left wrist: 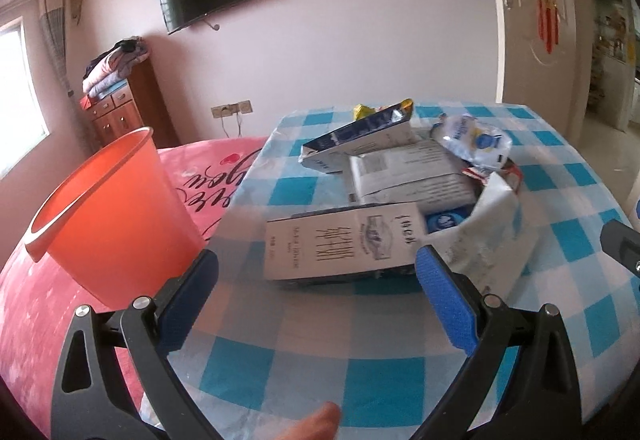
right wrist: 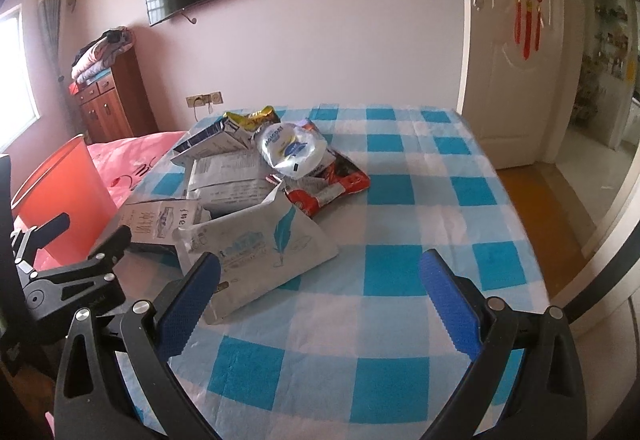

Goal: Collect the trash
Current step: 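Grasp the white milk carton with the left tool while the right tool grasps the white paper packet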

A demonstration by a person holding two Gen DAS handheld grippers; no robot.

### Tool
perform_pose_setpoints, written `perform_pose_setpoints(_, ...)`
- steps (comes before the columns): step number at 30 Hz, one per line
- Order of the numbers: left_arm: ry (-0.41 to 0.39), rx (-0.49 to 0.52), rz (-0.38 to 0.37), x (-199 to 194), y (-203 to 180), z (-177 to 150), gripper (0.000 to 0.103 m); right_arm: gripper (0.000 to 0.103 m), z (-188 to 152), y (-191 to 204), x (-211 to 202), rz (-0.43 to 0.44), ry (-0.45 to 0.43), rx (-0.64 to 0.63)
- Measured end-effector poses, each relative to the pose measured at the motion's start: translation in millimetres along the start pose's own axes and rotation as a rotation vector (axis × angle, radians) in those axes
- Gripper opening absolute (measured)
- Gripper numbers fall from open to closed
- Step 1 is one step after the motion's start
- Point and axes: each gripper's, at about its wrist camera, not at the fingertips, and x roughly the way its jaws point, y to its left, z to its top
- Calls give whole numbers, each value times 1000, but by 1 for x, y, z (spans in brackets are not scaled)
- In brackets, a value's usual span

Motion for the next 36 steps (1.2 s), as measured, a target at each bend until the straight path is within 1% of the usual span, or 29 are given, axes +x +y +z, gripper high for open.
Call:
perform_pose_setpoints(3,20,-7,-16,7,7,-2,99,98,-1,-3,8,22,23,26)
perform_pose_setpoints(6,54,-25,-66,18,15,-8,99,98,-4,-6,17,47,56,55)
perform_pose_setpoints(10,55,-92,-105,25,28,-17,99,98,-8,-9,29,87,104,97)
perform_pose_setpoints(12,35,-101,-109,26,32,-19,99,98,-10,-11,36,126,139,136)
perform_pose_setpoints(13,22,-94,-99,26,32,-19,99,98,-12,-12,40,141,156,153)
perform_pose_setpoints(14,18,-88,-92,27,32,-19,99,96,-13,-13,45,162,176,174)
perform_pose_setpoints(15,23,-85,-98,28,33,-18,99,89,-14,-14,49,181,192,191)
perform_pose_setpoints(17,48,-97,-111,31,36,-15,99,79,-16,-13,58,211,229,217)
perform_pose_setpoints(19,76,-123,-132,35,40,-13,99,79,-17,-14,66,246,258,250)
perform_pose_setpoints(22,129,-129,-168,42,43,-9,99,79,-20,-17,76,302,302,310)
perform_pose_setpoints(24,167,-143,-205,46,46,-7,99,79,-19,-17,78,319,316,329)
perform_pose_setpoints(27,187,-194,-253,49,51,-5,99,79,-17,-15,82,346,329,348)
perform_pose_setpoints(29,217,-238,-300,53,55,-5,99,80,-14,-13,89,376,347,369)
perform_pose_setpoints(32,259,-292,-342,60,57,-7,99,81,-10,-10,95,381,356,381)
perform_pose_setpoints(36,296,-356,-366,68,58,-8,99,81,-4,-9,101,386,359,405)
